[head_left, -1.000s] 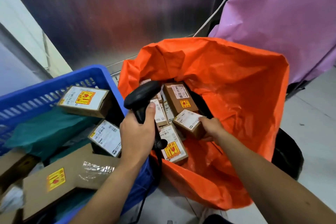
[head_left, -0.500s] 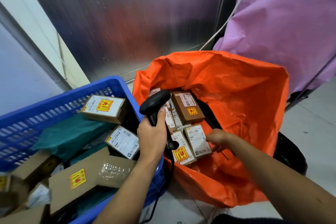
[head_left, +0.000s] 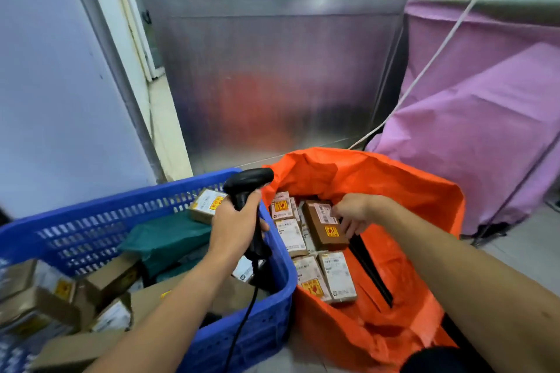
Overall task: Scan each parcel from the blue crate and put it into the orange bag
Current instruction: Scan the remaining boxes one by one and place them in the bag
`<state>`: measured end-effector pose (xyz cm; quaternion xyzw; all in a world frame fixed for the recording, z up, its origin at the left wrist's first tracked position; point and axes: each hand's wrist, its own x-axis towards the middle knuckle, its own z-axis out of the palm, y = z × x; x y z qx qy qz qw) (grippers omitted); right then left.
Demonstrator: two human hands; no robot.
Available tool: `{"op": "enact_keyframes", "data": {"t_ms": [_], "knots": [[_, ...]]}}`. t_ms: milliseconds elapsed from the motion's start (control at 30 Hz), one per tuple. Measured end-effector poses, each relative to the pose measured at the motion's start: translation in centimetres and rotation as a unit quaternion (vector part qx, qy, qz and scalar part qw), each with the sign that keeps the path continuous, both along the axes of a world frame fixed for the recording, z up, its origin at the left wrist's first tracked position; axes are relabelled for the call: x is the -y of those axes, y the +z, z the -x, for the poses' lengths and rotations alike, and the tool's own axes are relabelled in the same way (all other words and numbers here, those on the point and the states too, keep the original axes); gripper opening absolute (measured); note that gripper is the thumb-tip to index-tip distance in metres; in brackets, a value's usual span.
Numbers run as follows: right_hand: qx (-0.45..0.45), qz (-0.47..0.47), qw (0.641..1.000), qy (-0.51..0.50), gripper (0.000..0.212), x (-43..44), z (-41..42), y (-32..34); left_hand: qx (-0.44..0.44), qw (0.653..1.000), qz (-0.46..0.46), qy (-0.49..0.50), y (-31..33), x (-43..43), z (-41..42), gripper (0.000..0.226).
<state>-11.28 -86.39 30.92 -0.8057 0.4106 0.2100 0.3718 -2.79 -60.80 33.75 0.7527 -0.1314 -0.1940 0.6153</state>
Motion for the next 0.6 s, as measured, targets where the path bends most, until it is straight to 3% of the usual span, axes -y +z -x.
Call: {"op": "enact_keyframes", "data": {"t_ms": [100,333,600], "knots": [[0.043,0.009,0.999,0.023,0.020,-4.0,-2.2,2.9,0.020,0.999,-0.015,-0.020,2.9,-4.2,-0.6,0.026],[0.184,0.107,0.974,0.078,0.025,-12.6,-6.9,4.0,0.066,0.996,-0.061,-0.024,7.0,-15.5,-2.3,0.021],[0.222,0.156,0.953,0.138,0.029,-18.4,-10.4,3.4,0.032,0.997,-0.009,0.066,7.7,-24.5,-4.8,0.023]]}}
